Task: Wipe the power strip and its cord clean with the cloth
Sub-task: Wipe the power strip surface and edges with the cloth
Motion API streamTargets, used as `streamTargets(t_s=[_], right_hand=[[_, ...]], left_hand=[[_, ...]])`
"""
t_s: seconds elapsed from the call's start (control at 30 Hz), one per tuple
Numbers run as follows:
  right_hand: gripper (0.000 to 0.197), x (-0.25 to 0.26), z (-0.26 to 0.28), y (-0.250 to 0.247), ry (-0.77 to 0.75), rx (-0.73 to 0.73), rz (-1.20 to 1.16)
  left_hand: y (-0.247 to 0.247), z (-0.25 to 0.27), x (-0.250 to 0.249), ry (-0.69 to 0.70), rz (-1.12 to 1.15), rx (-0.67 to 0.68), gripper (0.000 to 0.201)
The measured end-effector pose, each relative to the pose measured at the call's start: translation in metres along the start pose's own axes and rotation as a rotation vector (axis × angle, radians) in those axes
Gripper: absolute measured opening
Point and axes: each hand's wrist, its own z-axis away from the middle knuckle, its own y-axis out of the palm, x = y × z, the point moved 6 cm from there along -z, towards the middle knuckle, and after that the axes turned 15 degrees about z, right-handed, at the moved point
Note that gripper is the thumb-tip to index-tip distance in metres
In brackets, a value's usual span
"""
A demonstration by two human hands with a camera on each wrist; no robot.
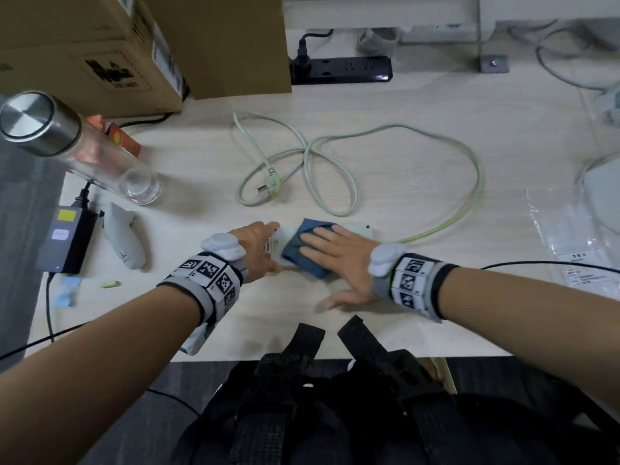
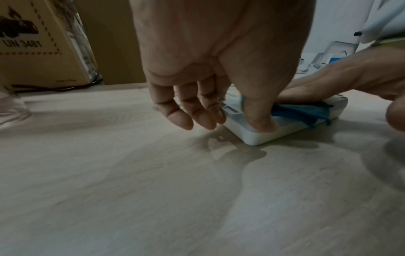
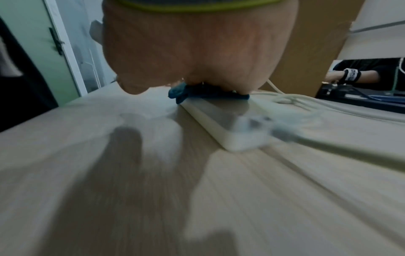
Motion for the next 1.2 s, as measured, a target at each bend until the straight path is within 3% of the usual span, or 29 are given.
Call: streamTargets(t_s=[0.17,0.33,0.4,0.5,0.57,0.77,0.9,1.1,1.2], right_hand=[[0.098,-0.034,0.055,0.022,-0.043,0.066,-0.011],[0.1,-0.014,0.03,0.014,-0.061,0.016,-0.025],[0.1,0.005,0.003,0.005,-0.069,-0.021,-0.03],[0.103,0.031,-0.041,-0.011,-0.062,-0.066,-0.047],[0.101,0.035,-0.054,-0.016,-0.055,-0.084,-0.027],[0.09,-0.01,0.014,0.007,0.011,-0.075,-0.049],[0.091,-0.043,0.063,0.028,0.037,0.016,-0.049],[0.095,-0.027,0.035,0.017,0.037,-0.084,-0.085],[0.099,0.001,-0.003,0.004,0.044,-0.097,-0.075]], left_hand=[[0.005,0.001,0.003,-0.014,0.029,0.017,0.086],[0.008,0.0,0.004,-0.008,0.078,0.008,0.087],[0.009,-0.002,0.004,0.013,0.096,0.007,0.079],[0.008,-0.006,0.003,0.068,0.083,0.027,0.049],[0.006,-0.007,0.003,0.076,0.072,0.018,0.044],[0.009,-0.005,0.008,0.043,0.047,0.0,0.076],[0.008,-0.003,0.007,0.041,0.043,-0.008,0.08],[0.011,-0.005,0.008,0.049,0.052,-0.011,0.084],[0.012,-0.007,0.008,0.065,0.059,-0.006,0.077]])
